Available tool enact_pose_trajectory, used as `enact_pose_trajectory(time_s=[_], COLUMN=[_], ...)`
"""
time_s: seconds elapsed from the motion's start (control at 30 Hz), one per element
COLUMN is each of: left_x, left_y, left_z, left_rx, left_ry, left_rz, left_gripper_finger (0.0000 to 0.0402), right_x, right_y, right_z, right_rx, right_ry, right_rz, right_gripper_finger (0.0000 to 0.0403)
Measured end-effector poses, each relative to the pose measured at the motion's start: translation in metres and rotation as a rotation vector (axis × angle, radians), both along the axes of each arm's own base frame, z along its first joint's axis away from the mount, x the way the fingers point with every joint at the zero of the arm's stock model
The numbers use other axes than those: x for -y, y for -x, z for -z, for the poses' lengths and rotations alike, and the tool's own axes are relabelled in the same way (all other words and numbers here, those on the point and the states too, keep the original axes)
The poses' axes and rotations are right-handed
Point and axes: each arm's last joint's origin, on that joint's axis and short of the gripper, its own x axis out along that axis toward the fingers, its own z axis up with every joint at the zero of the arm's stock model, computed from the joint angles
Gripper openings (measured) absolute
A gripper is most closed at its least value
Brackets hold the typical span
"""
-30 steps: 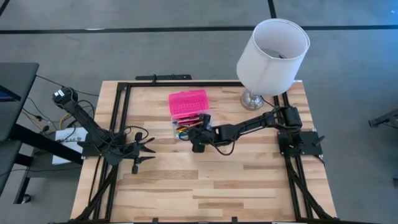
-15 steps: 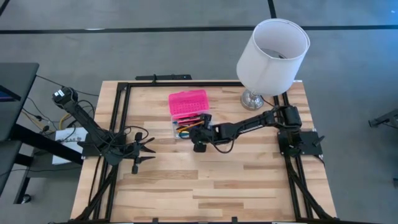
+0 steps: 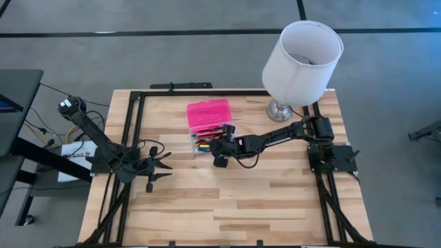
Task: Pick & place school supplies into a supply box
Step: Close the pink supply box
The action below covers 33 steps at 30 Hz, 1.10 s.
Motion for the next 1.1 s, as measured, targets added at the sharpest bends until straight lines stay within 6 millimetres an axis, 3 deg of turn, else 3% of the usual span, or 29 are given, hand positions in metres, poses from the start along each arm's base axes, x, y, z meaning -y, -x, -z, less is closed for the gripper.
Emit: enact_pose_trajectory(time_s=[0.3, 0.47, 0.87, 1.1], left_x=[0.0, 0.0, 0.0, 0.0], left_y=[0.0, 0.0, 0.0, 0.0], left_z=[0.0, 0.0, 0.0, -0.0001], left_rx=[0.0, 0.0, 0.0, 0.0], left_ry=[0.001, 0.0, 0.001, 0.001], left_rz=[-0.001, -0.001, -0.001, -0.001], left_gripper_finger=[0.0096, 0.0096, 0.0096, 0.0096], right_x=[-0.0011, -0.0039, -0.0044, -0.0009], right_y=[-0.0001, -0.0008, 0.0002, 0.0001], right_z=[-0.0001, 0.0009, 0.0019, 0.0019], right_rx=[0.002, 0.01, 0.016, 0.021], right_ry=[-0.006, -0.108, -0.161, -0.161], right_rz=[-0.005, -0.043, -0.019, 0.0], right_gripper_finger=[0.0062, 0.0059, 0.0005, 0.0003])
